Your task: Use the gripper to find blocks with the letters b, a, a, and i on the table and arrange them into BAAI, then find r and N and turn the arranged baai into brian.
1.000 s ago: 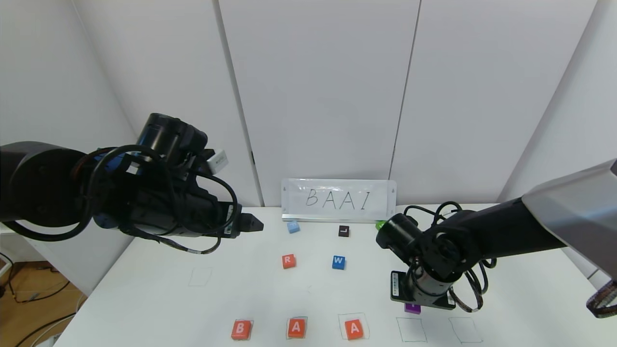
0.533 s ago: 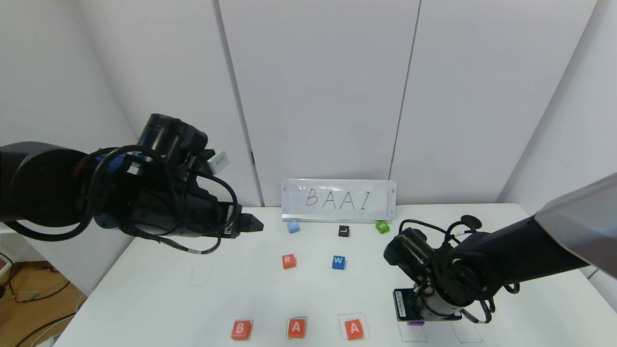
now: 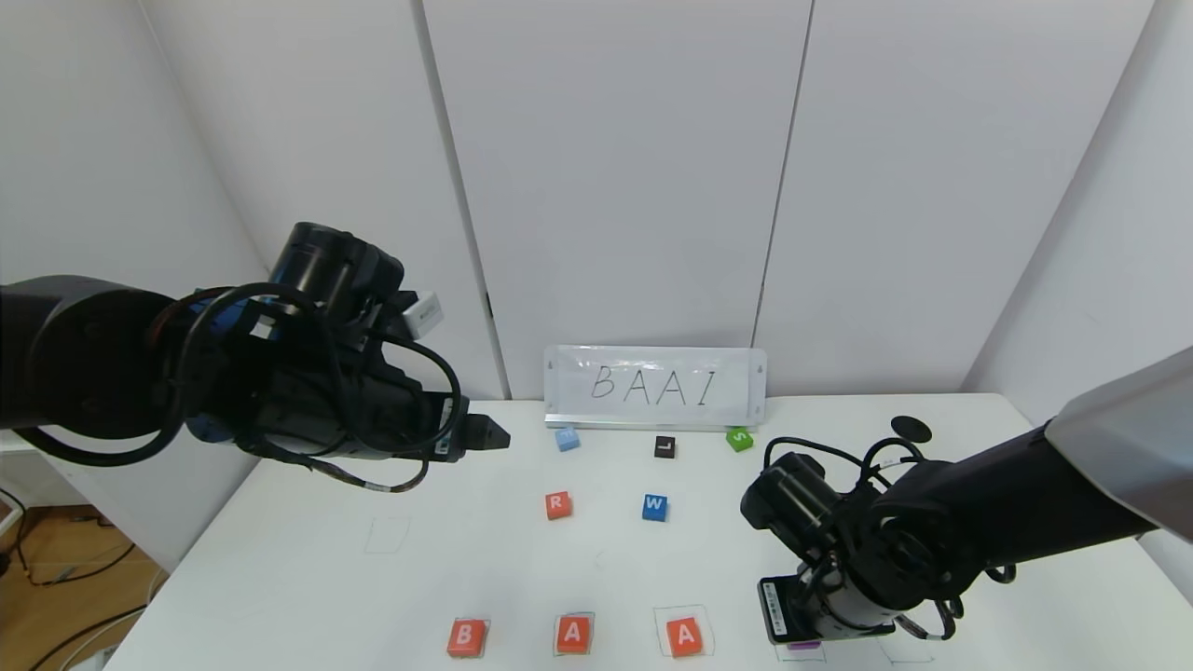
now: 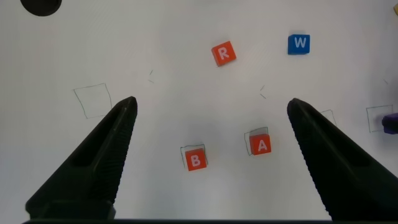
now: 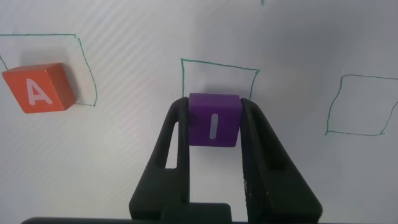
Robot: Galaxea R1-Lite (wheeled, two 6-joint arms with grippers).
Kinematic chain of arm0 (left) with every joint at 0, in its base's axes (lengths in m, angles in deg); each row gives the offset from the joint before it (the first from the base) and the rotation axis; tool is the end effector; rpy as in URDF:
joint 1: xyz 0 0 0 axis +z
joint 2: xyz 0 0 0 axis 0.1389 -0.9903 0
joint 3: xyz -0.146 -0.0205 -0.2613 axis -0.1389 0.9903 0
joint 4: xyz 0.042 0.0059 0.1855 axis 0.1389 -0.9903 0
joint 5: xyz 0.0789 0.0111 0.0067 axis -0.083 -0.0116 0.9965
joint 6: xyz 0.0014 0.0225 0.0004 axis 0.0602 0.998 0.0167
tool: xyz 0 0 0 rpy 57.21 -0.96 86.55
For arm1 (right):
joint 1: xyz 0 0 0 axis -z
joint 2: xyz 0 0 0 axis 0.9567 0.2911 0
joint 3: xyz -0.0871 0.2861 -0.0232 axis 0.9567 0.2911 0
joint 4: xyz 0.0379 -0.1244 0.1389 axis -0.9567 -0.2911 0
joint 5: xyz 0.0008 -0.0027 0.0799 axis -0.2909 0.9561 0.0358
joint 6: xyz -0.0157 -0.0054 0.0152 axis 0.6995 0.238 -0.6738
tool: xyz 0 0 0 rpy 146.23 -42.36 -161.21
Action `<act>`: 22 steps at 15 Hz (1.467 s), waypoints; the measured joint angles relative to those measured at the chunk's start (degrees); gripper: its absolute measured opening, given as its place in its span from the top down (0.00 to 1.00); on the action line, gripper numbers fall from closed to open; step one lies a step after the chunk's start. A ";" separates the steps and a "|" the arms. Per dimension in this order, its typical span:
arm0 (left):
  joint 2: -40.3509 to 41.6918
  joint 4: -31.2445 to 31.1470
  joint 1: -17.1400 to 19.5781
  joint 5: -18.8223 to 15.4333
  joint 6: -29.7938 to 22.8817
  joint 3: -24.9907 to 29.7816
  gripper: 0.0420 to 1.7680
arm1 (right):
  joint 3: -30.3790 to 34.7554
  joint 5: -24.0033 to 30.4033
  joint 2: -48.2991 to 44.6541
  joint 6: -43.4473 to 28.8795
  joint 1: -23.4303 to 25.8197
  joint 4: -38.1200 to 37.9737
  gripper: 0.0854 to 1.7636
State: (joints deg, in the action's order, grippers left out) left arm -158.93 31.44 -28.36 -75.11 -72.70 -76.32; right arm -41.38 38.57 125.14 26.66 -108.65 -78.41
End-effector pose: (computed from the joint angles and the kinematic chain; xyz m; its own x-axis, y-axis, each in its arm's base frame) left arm 0.2852 -0.1045 0.2045 0.6666 -0.1840 -0.7224 0.1766 0.9804 -0.0867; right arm 0.2730 0.1910 0.0454 0.3099 0.0285 -0.9504 -0.0373 0.9991 0.0178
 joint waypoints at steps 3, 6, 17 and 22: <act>-0.06 0.02 -0.02 0.00 0.00 0.06 0.03 | 1.01 -0.13 0.85 0.05 -0.17 3.50 0.73; -0.09 0.02 -0.02 0.00 -0.02 0.09 0.03 | 2.21 -0.13 1.63 0.11 -0.41 5.83 0.73; -0.09 0.02 -0.02 0.00 -0.02 0.09 0.03 | 3.30 -0.21 1.93 0.44 0.07 5.56 0.73; -0.09 0.02 -0.02 0.00 0.00 0.06 0.03 | 3.35 -0.21 1.95 0.44 0.24 5.47 0.73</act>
State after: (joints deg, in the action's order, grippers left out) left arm -159.01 31.47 -28.38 -75.11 -72.70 -76.26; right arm -38.03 38.36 127.09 27.10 -108.40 -72.94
